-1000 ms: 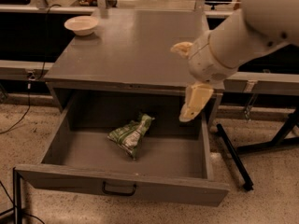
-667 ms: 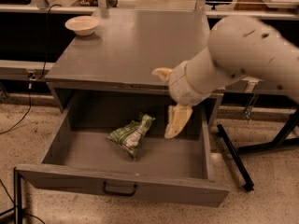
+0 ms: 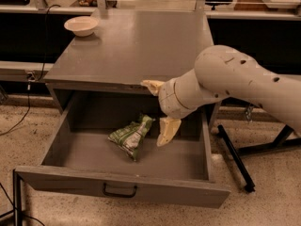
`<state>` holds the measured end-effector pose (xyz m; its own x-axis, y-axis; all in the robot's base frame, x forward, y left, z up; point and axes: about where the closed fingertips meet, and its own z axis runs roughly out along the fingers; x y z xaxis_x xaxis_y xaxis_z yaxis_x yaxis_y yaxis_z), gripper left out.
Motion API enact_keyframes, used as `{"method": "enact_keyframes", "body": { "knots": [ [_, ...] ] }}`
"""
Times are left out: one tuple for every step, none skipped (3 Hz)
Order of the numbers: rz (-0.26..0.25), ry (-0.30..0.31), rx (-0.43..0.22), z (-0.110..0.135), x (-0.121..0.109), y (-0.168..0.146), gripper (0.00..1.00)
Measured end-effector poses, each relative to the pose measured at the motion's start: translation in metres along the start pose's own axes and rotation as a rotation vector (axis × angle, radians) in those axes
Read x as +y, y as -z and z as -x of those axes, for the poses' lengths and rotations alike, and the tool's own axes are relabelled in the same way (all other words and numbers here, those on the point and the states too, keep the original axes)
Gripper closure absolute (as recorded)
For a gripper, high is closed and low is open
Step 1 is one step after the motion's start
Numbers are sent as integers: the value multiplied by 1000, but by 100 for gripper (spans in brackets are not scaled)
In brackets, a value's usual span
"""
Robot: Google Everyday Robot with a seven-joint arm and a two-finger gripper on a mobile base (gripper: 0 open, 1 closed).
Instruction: Pick green jalapeno chip bag from top drawer and place on counter
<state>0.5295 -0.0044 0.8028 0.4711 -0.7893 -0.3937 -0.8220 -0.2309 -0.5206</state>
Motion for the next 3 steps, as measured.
{"method": "enact_keyframes", "body": {
  "knots": [
    [12, 18, 13, 3, 0, -4, 0],
    [54, 124, 75, 7, 7, -39, 0],
    [73, 297, 131, 1, 17, -85, 0]
  ]
}}
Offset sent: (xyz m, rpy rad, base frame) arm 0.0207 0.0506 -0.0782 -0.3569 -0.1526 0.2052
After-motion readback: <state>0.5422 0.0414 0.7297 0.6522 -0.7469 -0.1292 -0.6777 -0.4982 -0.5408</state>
